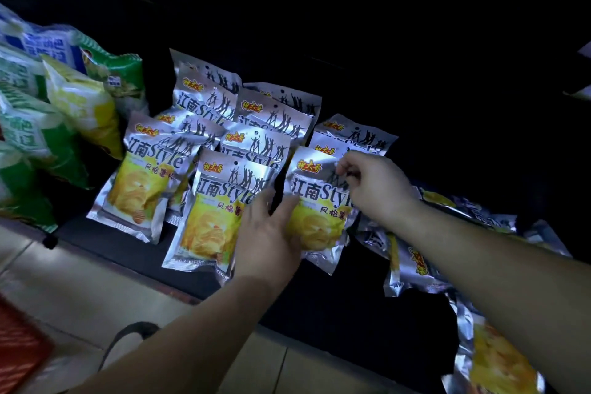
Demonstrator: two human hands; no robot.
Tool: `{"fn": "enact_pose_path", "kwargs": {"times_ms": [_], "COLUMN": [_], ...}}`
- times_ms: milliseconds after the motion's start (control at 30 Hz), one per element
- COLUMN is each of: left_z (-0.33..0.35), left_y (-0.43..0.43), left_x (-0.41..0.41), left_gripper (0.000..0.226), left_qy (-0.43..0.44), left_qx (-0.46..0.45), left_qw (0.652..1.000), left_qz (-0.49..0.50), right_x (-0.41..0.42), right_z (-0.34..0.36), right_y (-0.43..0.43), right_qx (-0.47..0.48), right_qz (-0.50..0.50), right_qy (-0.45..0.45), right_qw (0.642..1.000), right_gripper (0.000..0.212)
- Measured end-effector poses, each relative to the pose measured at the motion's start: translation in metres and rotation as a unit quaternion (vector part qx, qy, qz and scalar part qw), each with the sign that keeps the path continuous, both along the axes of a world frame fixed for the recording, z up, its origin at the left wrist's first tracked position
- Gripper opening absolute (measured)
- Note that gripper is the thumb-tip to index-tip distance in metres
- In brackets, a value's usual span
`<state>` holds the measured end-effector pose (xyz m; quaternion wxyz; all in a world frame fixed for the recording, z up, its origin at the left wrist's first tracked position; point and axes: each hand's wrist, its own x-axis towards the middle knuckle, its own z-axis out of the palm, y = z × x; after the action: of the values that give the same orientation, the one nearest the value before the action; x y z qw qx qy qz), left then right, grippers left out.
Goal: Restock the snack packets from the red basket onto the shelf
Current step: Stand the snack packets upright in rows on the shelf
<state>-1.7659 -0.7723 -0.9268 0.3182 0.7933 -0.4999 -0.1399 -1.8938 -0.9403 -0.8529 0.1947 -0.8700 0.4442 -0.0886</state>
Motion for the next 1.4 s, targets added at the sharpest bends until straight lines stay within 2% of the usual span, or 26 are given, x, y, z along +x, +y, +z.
{"fn": "enact_pose_path", "kwargs": {"times_ms": [33, 67, 167, 333, 467, 600, 700, 800, 900, 1000, 1100, 1267, 1400], "left_z": [-0.003, -0.007, -0.018, -0.025, -0.024, -0.022, -0.029, -0.033, -0.031, -0.033, -0.033, -0.046, -0.041], "left_y": [0.000, 0.000, -0.002, -0.012, -0.017, -0.017, -0.009, 0.006, 0.012, 0.003, -0.007, 0.000, 0.003], "left_x": [-0.007, -0.015, -0.038, -0.036, -0.033, -0.040, -0.043, -0.050, -0.050, -0.037, -0.024, -0.023, -0.025], "left_gripper": [0.067, 0.069, 0.079, 0.080, 0.081, 0.073, 0.080, 0.078, 0.063, 0.048, 0.043, 0.085, 0.099], "left_qy": [-0.031, -0.024, 0.065, 0.045, 0.011, -0.078, -0.082, -0.079, -0.124, -0.197, -0.151, -0.135, -0.154], "left_qx": [-0.024, -0.025, 0.068, 0.130, 0.174, 0.174, 0.175, 0.199, 0.147, 0.036, 0.031, 0.141, 0.193], "left_qw": [0.999, 0.998, 0.988, 0.982, 0.973, 0.970, 0.967, 0.957, 0.964, 0.969, 0.977, 0.964, 0.951], "left_qz": [-0.017, -0.048, -0.122, -0.126, -0.154, -0.149, -0.166, -0.193, -0.181, -0.145, -0.145, -0.181, -0.185], "right_x": [0.003, 0.005, 0.003, -0.025, -0.050, -0.057, -0.054, -0.042, -0.033, -0.023, -0.014, -0.009, -0.009], "right_z": [-0.003, -0.005, -0.009, -0.006, -0.012, -0.024, -0.022, -0.017, -0.025, -0.032, -0.036, -0.043, -0.039], "right_y": [-0.002, -0.005, -0.009, 0.002, 0.028, 0.049, 0.041, 0.025, 0.020, 0.018, 0.013, 0.009, 0.006], "right_qx": [-0.025, -0.050, -0.096, -0.145, -0.142, -0.133, -0.098, -0.047, 0.020, -0.004, 0.011, 0.011, -0.010], "right_qz": [0.008, 0.021, 0.061, 0.053, 0.165, 0.199, 0.177, 0.153, 0.137, 0.131, 0.111, 0.110, 0.121], "right_qy": [0.016, 0.036, 0.072, 0.049, 0.120, 0.198, 0.217, 0.283, 0.308, 0.305, 0.310, 0.340, 0.339], "right_qw": [1.000, 0.998, 0.991, 0.987, 0.969, 0.950, 0.955, 0.946, 0.941, 0.943, 0.944, 0.934, 0.933], "right_gripper": [0.036, 0.035, 0.038, 0.032, 0.025, 0.050, 0.065, 0.071, 0.069, 0.068, 0.067, 0.066, 0.073]}}
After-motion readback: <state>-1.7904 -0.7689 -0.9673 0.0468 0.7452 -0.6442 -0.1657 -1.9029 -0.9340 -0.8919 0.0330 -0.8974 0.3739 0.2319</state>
